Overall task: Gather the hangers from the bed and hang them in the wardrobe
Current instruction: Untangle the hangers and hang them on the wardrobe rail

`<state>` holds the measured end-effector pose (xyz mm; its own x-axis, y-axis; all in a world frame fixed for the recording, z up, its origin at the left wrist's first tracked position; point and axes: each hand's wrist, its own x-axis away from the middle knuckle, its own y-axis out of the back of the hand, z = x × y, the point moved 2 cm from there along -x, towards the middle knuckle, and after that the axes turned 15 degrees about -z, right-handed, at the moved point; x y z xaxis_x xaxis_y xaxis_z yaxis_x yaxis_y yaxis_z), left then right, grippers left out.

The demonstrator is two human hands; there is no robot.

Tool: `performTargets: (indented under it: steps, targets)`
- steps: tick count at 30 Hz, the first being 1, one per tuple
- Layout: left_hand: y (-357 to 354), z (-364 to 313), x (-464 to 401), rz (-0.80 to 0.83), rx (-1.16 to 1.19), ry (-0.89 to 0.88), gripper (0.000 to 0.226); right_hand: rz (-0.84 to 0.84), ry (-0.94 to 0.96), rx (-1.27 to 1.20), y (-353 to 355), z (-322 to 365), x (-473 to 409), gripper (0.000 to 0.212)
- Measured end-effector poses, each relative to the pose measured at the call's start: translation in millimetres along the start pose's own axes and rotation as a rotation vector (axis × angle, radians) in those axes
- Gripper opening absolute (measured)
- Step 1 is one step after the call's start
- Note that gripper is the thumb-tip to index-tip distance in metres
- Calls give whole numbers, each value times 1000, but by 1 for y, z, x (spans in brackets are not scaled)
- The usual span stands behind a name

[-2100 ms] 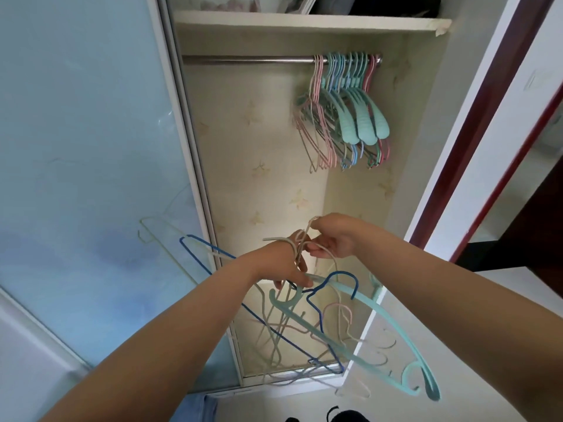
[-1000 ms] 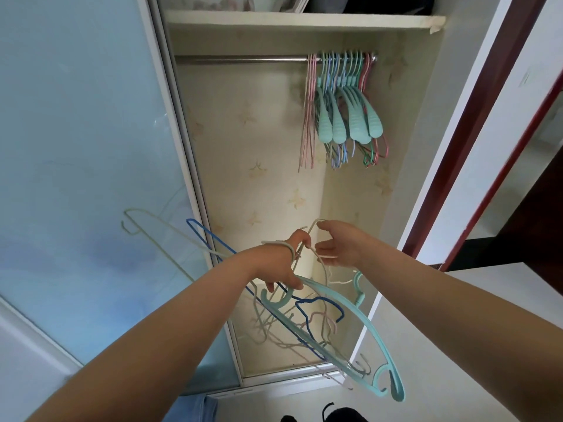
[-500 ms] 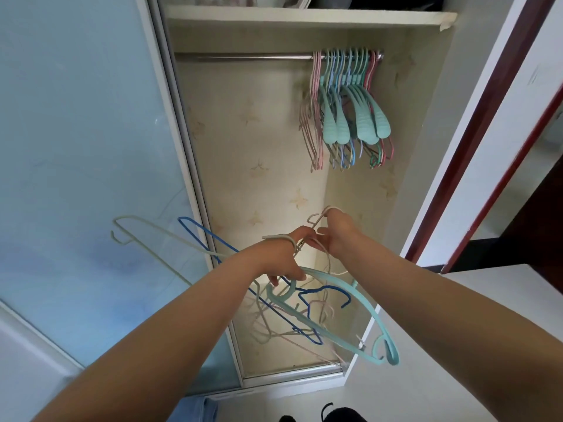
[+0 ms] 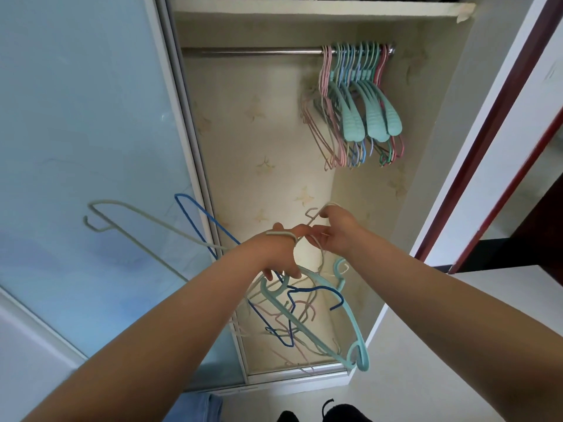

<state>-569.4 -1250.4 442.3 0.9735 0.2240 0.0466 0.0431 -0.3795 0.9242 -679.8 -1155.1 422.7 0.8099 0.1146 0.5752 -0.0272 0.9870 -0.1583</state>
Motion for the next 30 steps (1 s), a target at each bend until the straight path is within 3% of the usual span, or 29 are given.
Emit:
performTargets:
  steps: [4, 8, 11, 14, 16, 20, 22, 25, 27, 30]
  targets:
    - [1, -3, 0, 118, 71, -28, 69, 58, -48, 62, -4, -2, 0, 27]
    - [-1, -6, 4, 198, 185, -61, 59, 46, 64, 349, -7, 6, 4, 22]
    - [1, -13, 8, 255, 303, -95, 57, 121, 55, 334, -15, 14, 10, 34]
    - [-4, -27, 15, 313, 364, -174, 49, 344, 51, 302, -32, 20, 23, 20]
    - [-11, -39, 18, 340, 375, -232, 53, 403, 108, 292, -42, 21, 26, 7]
    - [-14, -37, 18, 343, 381, -209, 47, 278, 194, 471, -32, 21, 12, 19]
    - [-10, -21, 18, 315, 381, -161, 45, 289, 86, 278, -7, 30, -2, 29]
    - [-6, 2, 20, 272, 342, -115, 45, 283, -48, -117, 32, 48, -24, 25]
    - [-8, 13, 21, 274, 307, -81, 44, 234, -27, -45, 50, 52, -31, 21]
    - [-16, 28, 19, 289, 259, -29, 40, 185, 27, 291, 62, 45, -30, 19]
